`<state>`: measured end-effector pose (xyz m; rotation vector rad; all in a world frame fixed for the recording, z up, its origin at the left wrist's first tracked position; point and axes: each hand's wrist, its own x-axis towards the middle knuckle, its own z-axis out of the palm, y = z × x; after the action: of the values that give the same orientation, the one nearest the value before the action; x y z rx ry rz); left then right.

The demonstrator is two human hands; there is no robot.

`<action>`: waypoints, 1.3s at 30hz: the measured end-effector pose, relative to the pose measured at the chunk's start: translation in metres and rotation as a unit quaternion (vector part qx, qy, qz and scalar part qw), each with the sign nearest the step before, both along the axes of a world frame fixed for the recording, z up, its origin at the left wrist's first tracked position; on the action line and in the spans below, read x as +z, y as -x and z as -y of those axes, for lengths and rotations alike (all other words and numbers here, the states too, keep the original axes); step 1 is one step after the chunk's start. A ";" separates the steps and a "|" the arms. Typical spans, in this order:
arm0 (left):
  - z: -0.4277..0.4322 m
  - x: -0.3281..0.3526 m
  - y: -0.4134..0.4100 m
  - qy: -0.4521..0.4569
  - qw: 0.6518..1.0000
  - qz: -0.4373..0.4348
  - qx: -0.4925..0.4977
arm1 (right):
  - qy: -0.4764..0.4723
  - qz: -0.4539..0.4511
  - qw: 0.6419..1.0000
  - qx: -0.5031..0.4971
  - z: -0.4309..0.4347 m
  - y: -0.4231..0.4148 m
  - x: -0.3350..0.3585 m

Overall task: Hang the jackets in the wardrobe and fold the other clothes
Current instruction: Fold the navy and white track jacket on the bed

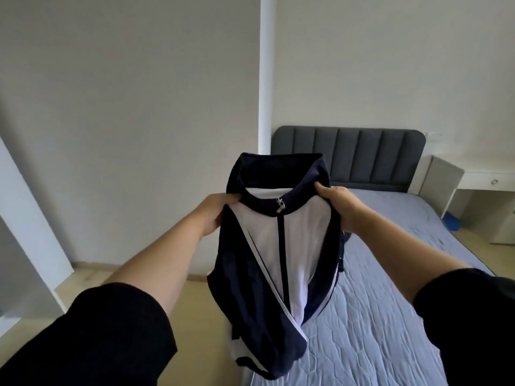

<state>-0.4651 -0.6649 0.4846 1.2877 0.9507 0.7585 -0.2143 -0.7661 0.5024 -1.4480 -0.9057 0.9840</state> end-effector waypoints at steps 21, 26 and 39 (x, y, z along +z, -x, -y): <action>-0.006 -0.010 0.001 -0.083 0.991 -0.001 -0.106 | 0.022 0.088 0.991 0.094 0.008 -0.049 0.010; -0.011 -0.006 -0.002 -0.065 0.989 0.025 -0.128 | 0.009 -0.013 0.990 0.141 0.013 -0.061 -0.001; -0.010 -0.014 -0.005 -0.181 0.915 -0.304 -0.194 | 0.111 0.482 0.857 0.144 0.007 -0.034 -0.022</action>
<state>-0.4601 -0.6553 0.4705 2.0380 1.0134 0.2139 -0.1799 -0.7735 0.4804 -2.0892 -1.8171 0.5249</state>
